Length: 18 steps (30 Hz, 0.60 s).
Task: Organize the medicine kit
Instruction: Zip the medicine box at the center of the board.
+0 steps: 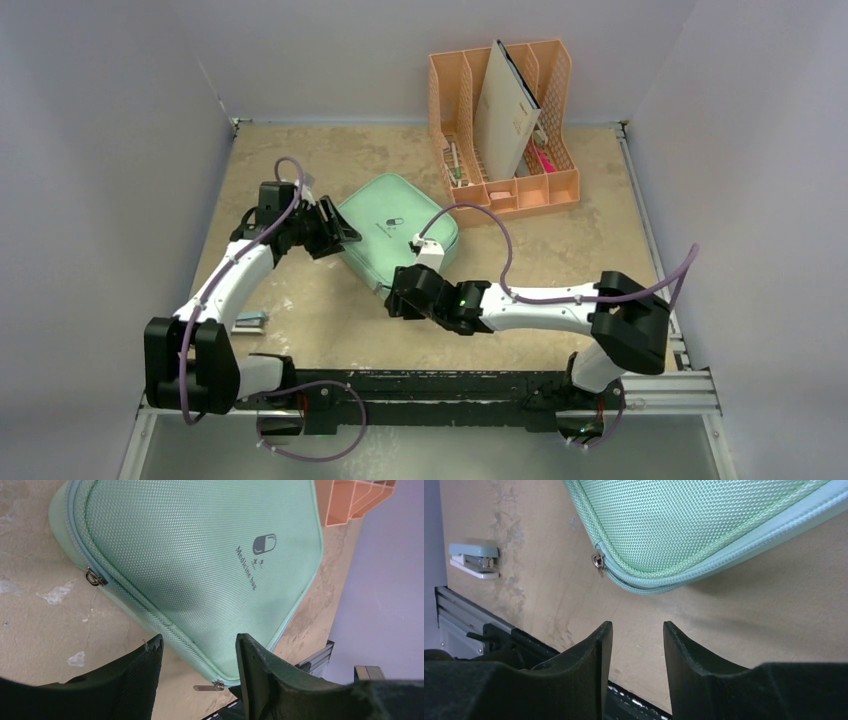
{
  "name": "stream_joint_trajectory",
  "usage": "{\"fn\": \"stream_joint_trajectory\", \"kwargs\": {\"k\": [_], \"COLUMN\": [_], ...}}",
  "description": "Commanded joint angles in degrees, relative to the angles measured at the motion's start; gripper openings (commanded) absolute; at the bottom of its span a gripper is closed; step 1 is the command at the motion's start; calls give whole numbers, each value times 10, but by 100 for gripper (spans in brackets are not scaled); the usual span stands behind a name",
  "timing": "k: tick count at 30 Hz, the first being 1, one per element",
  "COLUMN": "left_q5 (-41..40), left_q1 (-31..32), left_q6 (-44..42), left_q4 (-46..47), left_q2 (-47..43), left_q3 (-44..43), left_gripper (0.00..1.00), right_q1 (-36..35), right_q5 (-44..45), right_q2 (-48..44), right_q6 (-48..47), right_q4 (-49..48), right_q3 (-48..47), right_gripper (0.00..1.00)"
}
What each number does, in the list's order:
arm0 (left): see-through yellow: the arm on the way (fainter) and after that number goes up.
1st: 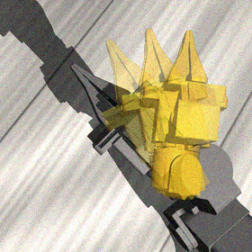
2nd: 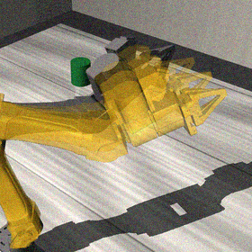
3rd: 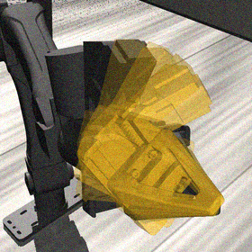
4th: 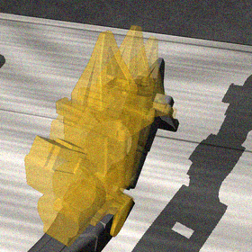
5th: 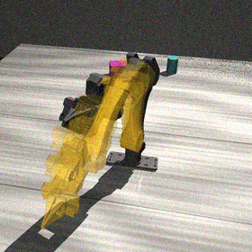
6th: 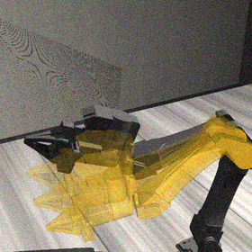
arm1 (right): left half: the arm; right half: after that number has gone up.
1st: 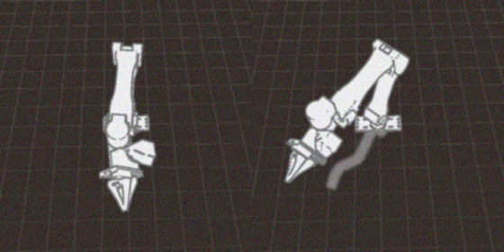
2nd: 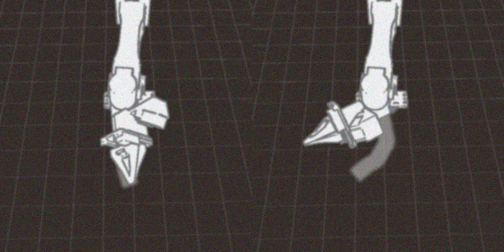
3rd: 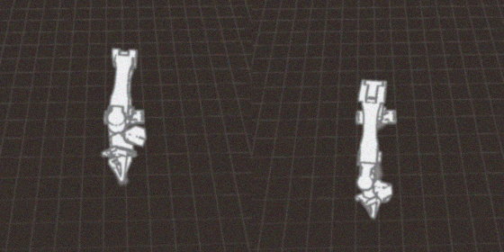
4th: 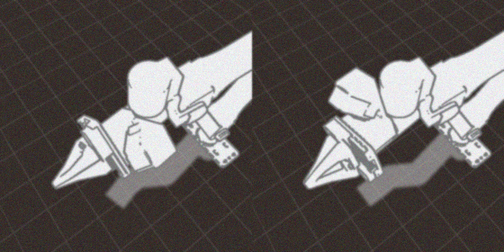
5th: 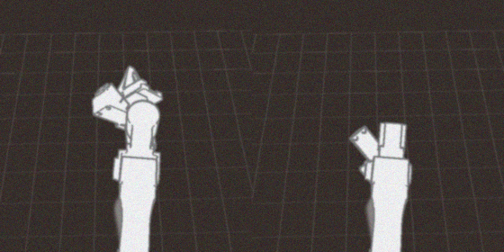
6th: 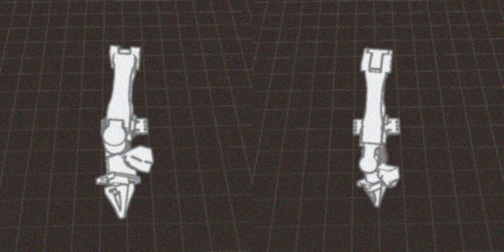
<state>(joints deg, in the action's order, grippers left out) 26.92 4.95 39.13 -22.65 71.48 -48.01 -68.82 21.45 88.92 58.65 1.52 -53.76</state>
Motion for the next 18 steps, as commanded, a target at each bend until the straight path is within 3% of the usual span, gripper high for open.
{"fn": "stream_joint_trajectory", "kwargs": {"k": [1, 8, 12, 18], "left_q5": [27, 25, 42, 128], "left_q1": [1, 0, -11, -72], "left_q6": [-35, -41, -52, -51], "left_q4": [-12, -9, -27, -28], "left_q2": [13, 27, 27, 26], "left_q3": [-16, -9, -28, -39], "left_gripper": [53, 53, 53, 53], "right_q1": [-8, -23, -37, -39], "right_q5": [43, 68, 60, 5], "right_q2": [19, 57, 67, 43], "right_q6": [38, 4, -177, -465], "right_q4": [-60, -12, 66, 21], "right_q3": [-30, -92, -167, -156], "right_gripper": [45, 49, 51, 51]}}
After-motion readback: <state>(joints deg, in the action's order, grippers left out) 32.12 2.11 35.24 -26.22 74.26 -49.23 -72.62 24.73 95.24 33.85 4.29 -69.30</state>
